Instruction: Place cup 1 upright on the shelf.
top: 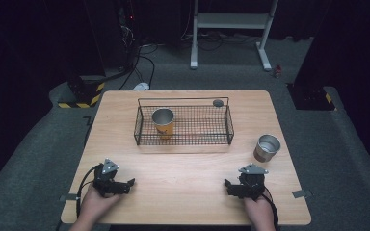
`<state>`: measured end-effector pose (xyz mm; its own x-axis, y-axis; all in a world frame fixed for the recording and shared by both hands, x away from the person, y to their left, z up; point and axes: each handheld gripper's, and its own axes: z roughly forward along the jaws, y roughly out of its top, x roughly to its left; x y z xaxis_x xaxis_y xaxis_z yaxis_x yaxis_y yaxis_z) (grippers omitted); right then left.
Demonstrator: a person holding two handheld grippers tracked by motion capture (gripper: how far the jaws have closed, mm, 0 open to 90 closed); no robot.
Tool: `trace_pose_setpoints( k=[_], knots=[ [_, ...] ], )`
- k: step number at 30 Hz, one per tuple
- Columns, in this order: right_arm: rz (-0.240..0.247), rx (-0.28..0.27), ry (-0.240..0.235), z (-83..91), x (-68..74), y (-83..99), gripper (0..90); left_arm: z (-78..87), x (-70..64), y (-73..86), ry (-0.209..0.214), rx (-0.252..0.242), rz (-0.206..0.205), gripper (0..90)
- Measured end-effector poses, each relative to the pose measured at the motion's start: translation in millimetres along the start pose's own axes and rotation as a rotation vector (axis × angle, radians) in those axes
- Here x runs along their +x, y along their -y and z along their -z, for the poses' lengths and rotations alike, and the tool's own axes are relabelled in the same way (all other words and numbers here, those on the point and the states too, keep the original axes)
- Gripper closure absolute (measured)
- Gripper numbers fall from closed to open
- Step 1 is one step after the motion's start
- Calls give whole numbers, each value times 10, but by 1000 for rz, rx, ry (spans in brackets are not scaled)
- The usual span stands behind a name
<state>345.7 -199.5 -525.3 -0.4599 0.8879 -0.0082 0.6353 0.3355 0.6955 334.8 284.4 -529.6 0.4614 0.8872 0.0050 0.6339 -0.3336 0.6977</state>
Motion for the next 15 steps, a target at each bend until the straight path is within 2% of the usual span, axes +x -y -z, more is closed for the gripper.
trace_pose_setpoints(
  k=[4, 5, 6, 9, 12, 15],
  knots=[
    [1, 0, 0, 0, 0, -1, 81, 7, -10, 18, -10, -9, 14, 2],
    [1, 0, 0, 0, 0, -1, 81, 10, -12, 10, -29, -4, 26, 5],
    [1, 0, 0, 0, 0, -1, 81, 10, -12, 10, -29, -4, 26, 5],
    [2, 0, 1, -1, 0, -1, 80, 0, -31, -3, -48, -18, -4, 6],
    [-2, 1, 3, 1, 5, 0, 81, -24, -26, -8, -39, -21, 29, 9],
    [-5, 4, 6, 6, 10, 2, 82, -35, -42, -18, -41, -21, 38, 9]
  ],
)
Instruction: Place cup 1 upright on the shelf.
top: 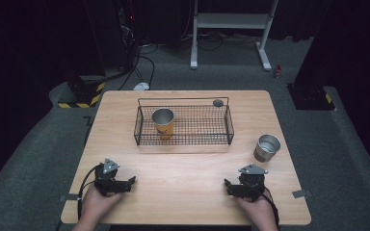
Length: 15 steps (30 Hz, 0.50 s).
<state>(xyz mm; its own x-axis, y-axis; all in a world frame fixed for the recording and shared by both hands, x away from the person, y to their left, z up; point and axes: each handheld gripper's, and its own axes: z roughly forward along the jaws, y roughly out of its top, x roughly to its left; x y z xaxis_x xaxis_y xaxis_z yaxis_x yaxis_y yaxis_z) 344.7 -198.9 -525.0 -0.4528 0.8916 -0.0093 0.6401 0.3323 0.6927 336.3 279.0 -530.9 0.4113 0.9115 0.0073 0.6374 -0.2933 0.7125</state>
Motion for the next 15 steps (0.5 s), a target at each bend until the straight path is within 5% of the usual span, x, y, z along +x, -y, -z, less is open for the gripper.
trace_pose_setpoints(
  k=[4, 15],
  knots=[
    [2, 13, 4, 22, 9, -15, 112, -6, -8, -5, -5, 0, 8, 7],
    [-28, -99, 22, 185, -85, -42, 107, -15, -12, -14, -11, 2, 11, 2]
  ],
)
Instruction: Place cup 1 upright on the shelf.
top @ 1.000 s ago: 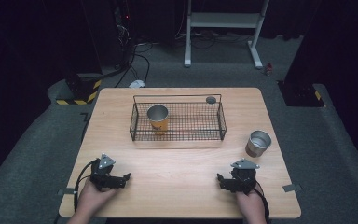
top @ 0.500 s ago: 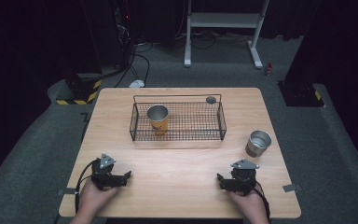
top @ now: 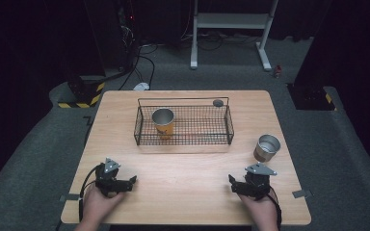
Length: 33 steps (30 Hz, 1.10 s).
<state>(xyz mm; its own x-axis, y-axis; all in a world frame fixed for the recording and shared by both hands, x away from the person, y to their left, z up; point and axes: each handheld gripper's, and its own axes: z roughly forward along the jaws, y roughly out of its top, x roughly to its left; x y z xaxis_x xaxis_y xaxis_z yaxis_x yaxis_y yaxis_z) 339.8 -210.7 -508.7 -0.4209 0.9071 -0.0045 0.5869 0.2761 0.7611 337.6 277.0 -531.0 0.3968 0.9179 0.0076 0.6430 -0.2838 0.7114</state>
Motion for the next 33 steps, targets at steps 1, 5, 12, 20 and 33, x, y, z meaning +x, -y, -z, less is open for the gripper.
trace_pose_setpoints(
  k=[1, 5, 12, 20, 33],
  knots=[
    [0, 0, 0, 0, 0, 0, 107, 0, 0, 0, 0, 0, 0, 2],
    [-30, -21, 14, 37, -72, 11, 108, 0, 0, 0, 0, 0, 0, 2],
    [-43, -31, 28, 64, -155, 24, 107, 0, 0, 0, 0, 0, 0, 2],
    [-48, -30, 51, 81, -209, 40, 123, 0, -1, 0, -1, -1, 1, 2],
    [-92, -34, 94, 124, -372, 99, 122, 0, 0, 0, 0, 0, 0, 2]
  ],
)
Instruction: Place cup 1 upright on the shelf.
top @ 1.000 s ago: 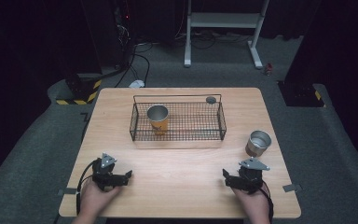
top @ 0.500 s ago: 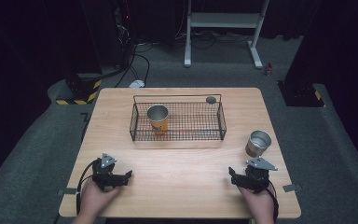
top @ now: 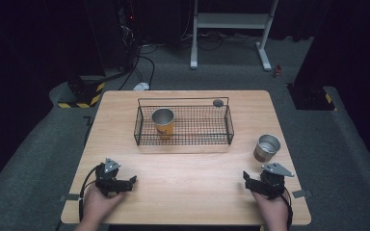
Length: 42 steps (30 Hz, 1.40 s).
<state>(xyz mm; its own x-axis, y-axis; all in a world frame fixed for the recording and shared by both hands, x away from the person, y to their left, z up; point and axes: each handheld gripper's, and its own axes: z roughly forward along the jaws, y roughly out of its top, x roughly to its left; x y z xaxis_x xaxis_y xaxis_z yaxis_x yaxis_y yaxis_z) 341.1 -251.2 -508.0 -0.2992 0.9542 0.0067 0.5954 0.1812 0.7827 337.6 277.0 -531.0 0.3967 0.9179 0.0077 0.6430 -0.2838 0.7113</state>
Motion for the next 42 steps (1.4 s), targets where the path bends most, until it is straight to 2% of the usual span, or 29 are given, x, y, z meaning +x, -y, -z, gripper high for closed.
trace_pose_setpoints(
  k=[11, 17, 21, 26, 27, 35, 42],
  knots=[
    [-9, -7, 44, 49, -85, 6, 115, -1, 0, -1, 0, -1, 0, 2],
    [4, 5, 73, 10, -136, 25, 107, -2, 0, 0, -1, -1, -1, 2],
    [-5, -7, 87, 6, -180, 1, 104, -2, -2, 1, 1, -1, 2, 2],
    [-8, -4, 89, -10, -191, -10, 104, -3, -1, 0, -1, -2, 0, 1],
    [5, -8, 89, -23, -198, -14, 104, -3, -1, 0, -1, -2, 0, 1],
    [15, 5, 101, -61, -175, -17, 103, -4, 1, -2, 0, -1, 0, 2],
    [1, -3, 107, -52, -190, -17, 103, -4, 1, -2, 0, -1, 0, 2]
  ],
)
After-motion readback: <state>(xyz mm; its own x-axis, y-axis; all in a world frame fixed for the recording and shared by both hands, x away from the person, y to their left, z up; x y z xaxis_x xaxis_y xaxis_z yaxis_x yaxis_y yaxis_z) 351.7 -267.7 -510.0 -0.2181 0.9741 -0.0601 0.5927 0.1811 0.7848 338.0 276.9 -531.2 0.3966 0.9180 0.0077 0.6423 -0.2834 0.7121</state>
